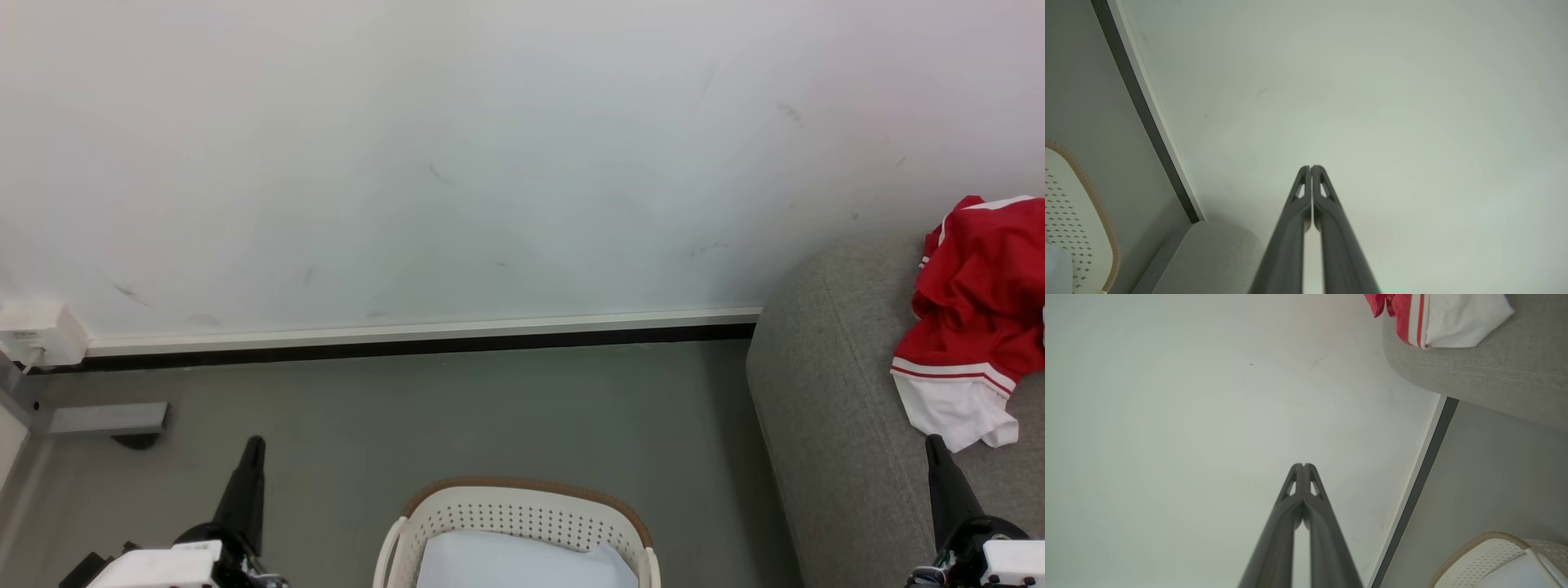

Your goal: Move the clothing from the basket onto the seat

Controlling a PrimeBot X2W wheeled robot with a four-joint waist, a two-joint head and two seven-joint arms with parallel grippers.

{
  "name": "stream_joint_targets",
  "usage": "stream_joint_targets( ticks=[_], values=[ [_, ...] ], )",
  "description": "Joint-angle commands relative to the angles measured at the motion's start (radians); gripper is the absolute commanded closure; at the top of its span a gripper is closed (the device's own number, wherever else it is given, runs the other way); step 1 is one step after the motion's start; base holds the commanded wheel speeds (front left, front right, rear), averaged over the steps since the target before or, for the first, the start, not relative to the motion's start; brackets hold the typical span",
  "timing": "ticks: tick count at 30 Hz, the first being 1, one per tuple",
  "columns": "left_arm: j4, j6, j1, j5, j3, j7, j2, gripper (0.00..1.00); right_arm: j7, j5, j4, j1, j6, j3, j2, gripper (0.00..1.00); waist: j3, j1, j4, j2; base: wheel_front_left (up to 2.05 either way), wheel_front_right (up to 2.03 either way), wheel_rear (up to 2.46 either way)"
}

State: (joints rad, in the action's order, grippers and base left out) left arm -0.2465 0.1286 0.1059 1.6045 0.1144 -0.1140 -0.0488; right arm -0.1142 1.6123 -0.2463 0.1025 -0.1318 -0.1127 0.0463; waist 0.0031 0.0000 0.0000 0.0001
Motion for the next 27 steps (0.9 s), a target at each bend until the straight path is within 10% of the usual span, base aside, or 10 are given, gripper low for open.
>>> stream_joint_targets(
  ticks=[1, 27],
  values=[
    [0.003, 0.004, 0.007, 0.014, 0.002, -0.005, -0.002, 1.0, -0.003, 0.002, 0.004, 0.012, 0.002, -0.004, 0.007, 1.0, 0.0, 0.0, 0.0, -0.0001, 0.0, 0.0, 0.0],
    [0.003, 0.004, 0.007, 0.015, 0.001, -0.004, -0.002, 1.0, -0.003, 0.002, 0.004, 0.012, 0.002, -0.004, 0.007, 1.0, 0.0, 0.0, 0.0, -0.0001, 0.0, 0.0, 0.0]
  ],
)
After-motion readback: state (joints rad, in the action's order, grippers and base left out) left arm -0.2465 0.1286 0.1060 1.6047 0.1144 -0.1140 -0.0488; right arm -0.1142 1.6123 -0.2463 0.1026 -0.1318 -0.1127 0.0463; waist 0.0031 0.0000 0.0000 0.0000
